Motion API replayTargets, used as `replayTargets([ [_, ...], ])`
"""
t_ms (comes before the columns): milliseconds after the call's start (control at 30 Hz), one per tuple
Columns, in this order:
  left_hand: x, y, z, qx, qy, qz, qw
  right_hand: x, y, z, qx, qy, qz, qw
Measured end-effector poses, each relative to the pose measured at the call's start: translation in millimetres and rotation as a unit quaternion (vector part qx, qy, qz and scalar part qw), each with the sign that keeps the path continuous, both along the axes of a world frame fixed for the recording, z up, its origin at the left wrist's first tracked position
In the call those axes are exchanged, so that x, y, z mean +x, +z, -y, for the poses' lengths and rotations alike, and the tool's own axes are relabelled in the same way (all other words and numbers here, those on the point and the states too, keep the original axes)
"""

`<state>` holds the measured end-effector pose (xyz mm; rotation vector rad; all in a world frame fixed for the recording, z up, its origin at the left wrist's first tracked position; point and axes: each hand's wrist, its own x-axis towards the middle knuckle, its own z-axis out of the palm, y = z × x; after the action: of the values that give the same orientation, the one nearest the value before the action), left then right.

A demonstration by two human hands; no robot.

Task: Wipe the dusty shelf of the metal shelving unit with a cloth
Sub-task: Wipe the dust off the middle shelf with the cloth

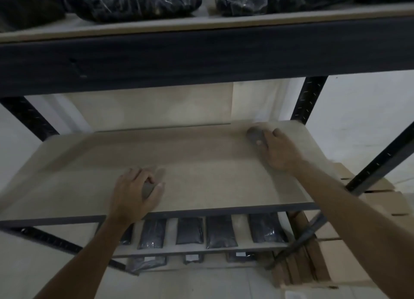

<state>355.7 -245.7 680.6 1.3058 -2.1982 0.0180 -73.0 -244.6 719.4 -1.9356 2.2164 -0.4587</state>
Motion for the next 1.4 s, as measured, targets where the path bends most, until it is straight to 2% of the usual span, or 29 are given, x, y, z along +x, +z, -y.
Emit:
replayTargets([
  [100,-1,0,-2,-0.005,0.023,0.021,1.0,52,-2,-30,-0.015,0.119,-0.044,0.992],
  [167,0,0,-4,-0.009,0.027,0.028,0.999,69,2,-35,0.005,0.191,-0.029,0.981],
  [233,-1,4,-6,-0.002,0.027,0.027,0.999,61,14,-20,0.023,0.215,0.008,0.976],
  [300,0,7,-7,0.01,0.025,0.021,0.999,33,26,12,0.008,0.172,0.024,0.985],
  [367,3,5,-9,0.018,0.017,0.014,1.0,-4,33,47,-0.016,0.079,0.013,0.997],
  [433,8,2,-9,0.025,0.009,0.013,1.0,-29,26,71,0.0,0.003,0.001,1.0],
  [567,8,-1,-9,0.015,0.009,-0.012,1.0,-21,-4,75,0.023,-0.003,-0.029,0.999],
  [667,6,-1,-8,0.009,0.006,-0.02,1.0,13,-8,52,0.008,0.08,-0.028,0.996],
  [800,6,-1,-6,0.016,0.006,-0.028,0.999,69,-5,2,-0.013,0.243,-0.054,0.968],
  [967,7,-2,-7,0.019,0.013,-0.034,0.999,62,21,18,0.015,0.367,0.022,0.93],
  [1033,8,-3,-6,0.018,0.013,-0.035,0.999,41,31,54,-0.026,0.332,0.032,0.942],
  [1100,8,-4,-5,0.015,0.011,-0.035,0.999,18,33,94,-0.046,0.215,0.001,0.976],
  [1167,8,-5,-5,0.015,0.014,-0.035,0.999,10,25,117,-0.043,0.152,-0.013,0.987],
  [1267,8,-5,-5,0.012,0.016,-0.034,0.999,27,-1,118,-0.003,0.158,-0.029,0.987],
  [1400,10,-7,-3,0.02,0.009,-0.034,0.999,53,-10,84,-0.03,0.227,-0.027,0.973],
])
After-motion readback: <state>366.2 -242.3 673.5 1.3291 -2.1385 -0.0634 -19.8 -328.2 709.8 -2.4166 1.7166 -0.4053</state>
